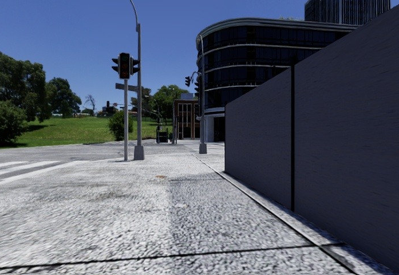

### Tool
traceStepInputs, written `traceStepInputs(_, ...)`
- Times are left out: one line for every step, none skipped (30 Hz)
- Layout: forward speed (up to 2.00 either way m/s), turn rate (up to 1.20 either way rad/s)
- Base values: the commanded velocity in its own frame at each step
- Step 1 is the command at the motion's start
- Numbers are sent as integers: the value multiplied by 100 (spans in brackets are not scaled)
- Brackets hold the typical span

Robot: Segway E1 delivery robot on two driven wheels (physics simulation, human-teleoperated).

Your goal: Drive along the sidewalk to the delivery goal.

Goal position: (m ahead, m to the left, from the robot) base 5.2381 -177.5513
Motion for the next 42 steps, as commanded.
traceStepInputs(116, 18)
traceStepInputs(121, 19)
traceStepInputs(124, 21)
traceStepInputs(125, 21)
traceStepInputs(126, 23)
traceStepInputs(126, 24)
traceStepInputs(127, 24)
traceStepInputs(127, 24)
traceStepInputs(127, 26)
traceStepInputs(127, 28)
traceStepInputs(128, 34)
traceStepInputs(128, 37)
traceStepInputs(128, 37)
traceStepInputs(128, 37)
traceStepInputs(128, 37)
traceStepInputs(128, 38)
traceStepInputs(128, 38)
traceStepInputs(128, 38)
traceStepInputs(128, 38)
traceStepInputs(128, 38)
traceStepInputs(128, 38)
traceStepInputs(128, 38)
traceStepInputs(128, 38)
traceStepInputs(128, 38)
traceStepInputs(128, 30)
traceStepInputs(128, 30)
traceStepInputs(128, 0)
traceStepInputs(128, 0)
traceStepInputs(128, 0)
traceStepInputs(128, 0)
traceStepInputs(128, 0)
traceStepInputs(128, 0)
traceStepInputs(128, 0)
traceStepInputs(128, 0)
traceStepInputs(128, 0)
traceStepInputs(128, 0)
traceStepInputs(129, 0)
traceStepInputs(129, 0)
traceStepInputs(129, 0)
traceStepInputs(133, 0)
traceStepInputs(140, 0)
traceStepInputs(145, 0)
